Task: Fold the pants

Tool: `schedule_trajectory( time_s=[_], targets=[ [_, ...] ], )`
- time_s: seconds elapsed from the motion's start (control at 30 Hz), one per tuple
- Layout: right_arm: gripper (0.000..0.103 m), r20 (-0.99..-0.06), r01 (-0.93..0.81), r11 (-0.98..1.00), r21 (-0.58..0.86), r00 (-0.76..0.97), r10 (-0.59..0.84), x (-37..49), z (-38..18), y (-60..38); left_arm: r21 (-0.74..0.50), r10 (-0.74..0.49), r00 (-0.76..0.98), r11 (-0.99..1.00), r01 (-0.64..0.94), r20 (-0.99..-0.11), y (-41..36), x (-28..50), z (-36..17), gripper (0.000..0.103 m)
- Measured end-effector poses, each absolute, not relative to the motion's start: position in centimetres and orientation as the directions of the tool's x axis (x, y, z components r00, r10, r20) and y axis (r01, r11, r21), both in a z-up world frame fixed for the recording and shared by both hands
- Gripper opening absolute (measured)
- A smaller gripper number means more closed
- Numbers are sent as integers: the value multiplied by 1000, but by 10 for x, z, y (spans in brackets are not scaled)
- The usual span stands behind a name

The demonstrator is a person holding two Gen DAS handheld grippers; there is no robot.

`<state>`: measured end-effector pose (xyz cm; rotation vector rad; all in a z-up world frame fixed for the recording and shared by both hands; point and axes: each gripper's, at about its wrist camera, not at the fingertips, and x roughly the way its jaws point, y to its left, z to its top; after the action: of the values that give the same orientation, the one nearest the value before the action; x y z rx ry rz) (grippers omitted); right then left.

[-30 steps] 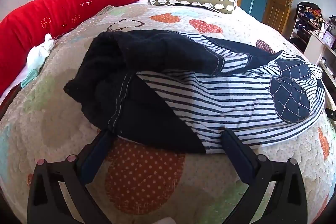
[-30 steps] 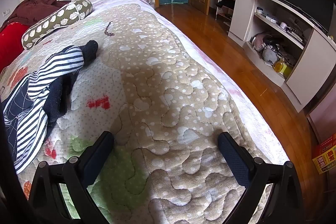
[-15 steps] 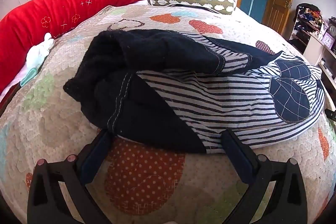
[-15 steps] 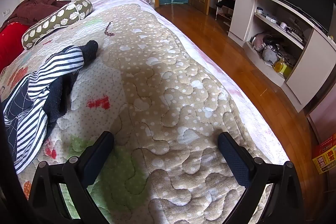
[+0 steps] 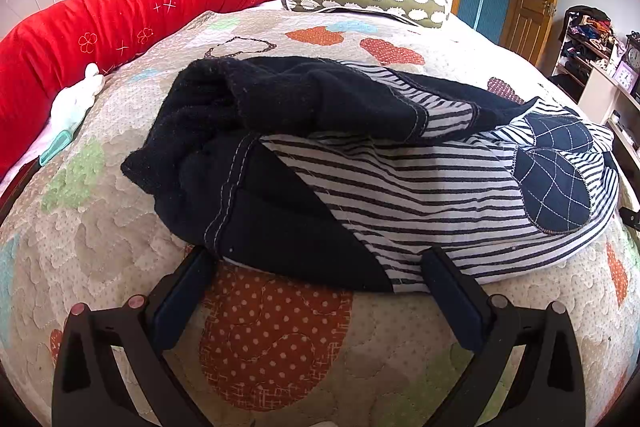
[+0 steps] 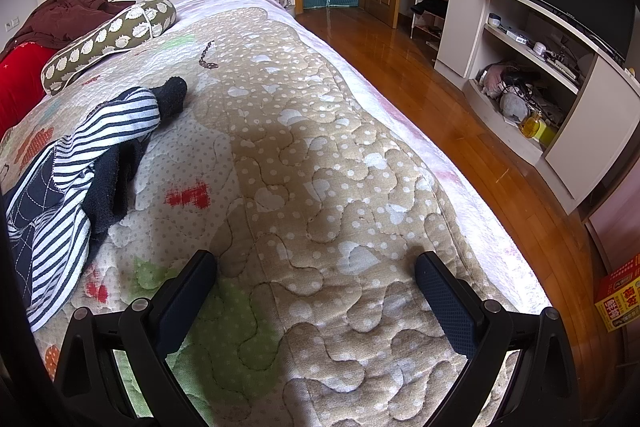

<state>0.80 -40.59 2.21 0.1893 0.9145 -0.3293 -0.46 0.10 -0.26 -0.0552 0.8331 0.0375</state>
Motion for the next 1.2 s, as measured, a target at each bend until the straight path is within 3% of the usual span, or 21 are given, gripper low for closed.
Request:
schedule_trajectory(
  time_s=[1.2],
  targets=[
    [102, -808, 359, 933, 26, 557, -192, 9, 22, -407, -20, 29, 668, 998, -66, -743, 2, -5, -2, 103]
  ],
)
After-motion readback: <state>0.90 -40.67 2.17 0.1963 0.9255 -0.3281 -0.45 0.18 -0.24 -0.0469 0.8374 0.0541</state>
